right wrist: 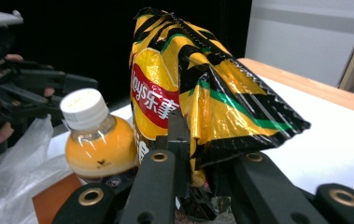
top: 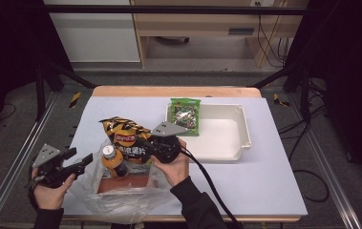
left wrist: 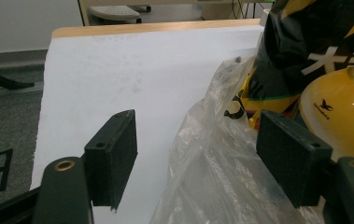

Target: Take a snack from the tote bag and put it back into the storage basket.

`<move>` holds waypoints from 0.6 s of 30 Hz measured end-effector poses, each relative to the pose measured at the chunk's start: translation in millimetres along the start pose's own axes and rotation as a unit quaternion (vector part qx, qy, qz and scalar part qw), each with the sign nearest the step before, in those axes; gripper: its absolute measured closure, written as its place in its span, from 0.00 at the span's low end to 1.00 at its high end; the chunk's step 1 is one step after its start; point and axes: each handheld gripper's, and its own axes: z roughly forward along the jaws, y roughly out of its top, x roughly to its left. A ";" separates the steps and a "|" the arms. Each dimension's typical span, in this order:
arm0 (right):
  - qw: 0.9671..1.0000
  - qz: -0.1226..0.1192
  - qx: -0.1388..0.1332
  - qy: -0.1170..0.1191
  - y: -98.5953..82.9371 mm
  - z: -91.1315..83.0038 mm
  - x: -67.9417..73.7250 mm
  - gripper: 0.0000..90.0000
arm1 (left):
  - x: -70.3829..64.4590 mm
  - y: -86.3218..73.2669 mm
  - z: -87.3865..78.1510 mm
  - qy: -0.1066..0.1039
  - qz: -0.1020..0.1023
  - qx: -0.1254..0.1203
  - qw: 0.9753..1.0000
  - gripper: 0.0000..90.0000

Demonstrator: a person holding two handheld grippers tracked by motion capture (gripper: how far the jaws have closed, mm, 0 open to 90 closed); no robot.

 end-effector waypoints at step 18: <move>0.999 0.001 -0.038 0.010 29.9 -26.9 3.9 0.92 | -1.0 -0.4 1.1 -0.001 0.003 0.003 1.000 0.32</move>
